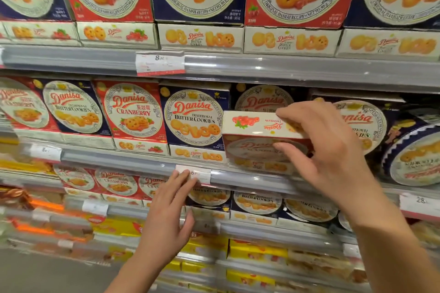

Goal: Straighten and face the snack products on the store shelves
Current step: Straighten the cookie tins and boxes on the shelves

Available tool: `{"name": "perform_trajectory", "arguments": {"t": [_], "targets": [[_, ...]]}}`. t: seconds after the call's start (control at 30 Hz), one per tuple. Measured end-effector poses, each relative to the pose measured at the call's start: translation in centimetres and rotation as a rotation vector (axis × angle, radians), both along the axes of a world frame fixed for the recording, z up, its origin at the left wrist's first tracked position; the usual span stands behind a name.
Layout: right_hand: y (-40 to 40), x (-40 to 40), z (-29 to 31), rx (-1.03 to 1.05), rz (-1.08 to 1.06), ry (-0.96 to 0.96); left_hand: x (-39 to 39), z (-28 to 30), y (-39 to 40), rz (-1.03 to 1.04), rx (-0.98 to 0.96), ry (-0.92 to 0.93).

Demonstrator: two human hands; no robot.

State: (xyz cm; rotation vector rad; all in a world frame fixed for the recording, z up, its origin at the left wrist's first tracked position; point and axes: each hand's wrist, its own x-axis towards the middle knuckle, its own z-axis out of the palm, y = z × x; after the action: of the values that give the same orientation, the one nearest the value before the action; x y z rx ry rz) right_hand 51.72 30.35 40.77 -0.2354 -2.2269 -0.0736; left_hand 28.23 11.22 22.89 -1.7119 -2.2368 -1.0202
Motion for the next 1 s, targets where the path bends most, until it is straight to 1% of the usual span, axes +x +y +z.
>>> {"name": "perform_trajectory", "arguments": {"t": [0.07, 0.17, 0.27, 0.37, 0.47, 0.53, 0.57, 0.63, 0.8, 0.9, 1.0], "targets": [[-0.9, 0.2, -0.1, -0.019, 0.047, 0.032, 0.6, 1.2, -1.2, 0.013, 0.041, -0.082], [-2.3, -0.3, -0.5, -0.078, 0.130, 0.034, 1.3, 3.4, -2.8, 0.039, 0.147, -0.138], [-3.3, -1.8, -1.7, -0.151, 0.177, -0.045, 1.4, 5.7, -4.2, 0.049, 0.237, -0.186], [-4.6, -4.4, -3.6, -0.194, 0.199, -0.174, 0.7, 7.1, -5.8, 0.051, 0.267, -0.185], [-6.7, -7.0, -5.6, -0.193, 0.237, -0.284, -0.8, 7.4, -6.9, 0.014, 0.205, -0.091], [-8.4, -8.6, -6.8, -0.216, 0.262, -0.306, -2.3, 6.7, -7.2, -0.042, 0.107, -0.007], [-9.3, -9.4, -7.3, -0.233, 0.269, -0.307, -3.1, 6.2, -7.4, -0.062, 0.063, 0.006], [-10.9, -11.2, -8.2, -0.243, 0.278, -0.308, -4.7, 5.2, -7.8, -0.081, 0.022, -0.007], [-14.1, -17.2, -8.5, -0.219, 0.250, -0.363, -10.9, 3.6, -10.5, -0.128, 0.007, -0.018], [-15.8, -20.6, -7.4, -0.268, 0.257, -0.337, -16.0, 3.3, -12.4, -0.154, 0.026, -0.056], [-16.6, -24.3, -5.1, -0.279, 0.163, -0.281, -21.3, 3.0, -14.0, -0.156, 0.014, -0.099]]}}
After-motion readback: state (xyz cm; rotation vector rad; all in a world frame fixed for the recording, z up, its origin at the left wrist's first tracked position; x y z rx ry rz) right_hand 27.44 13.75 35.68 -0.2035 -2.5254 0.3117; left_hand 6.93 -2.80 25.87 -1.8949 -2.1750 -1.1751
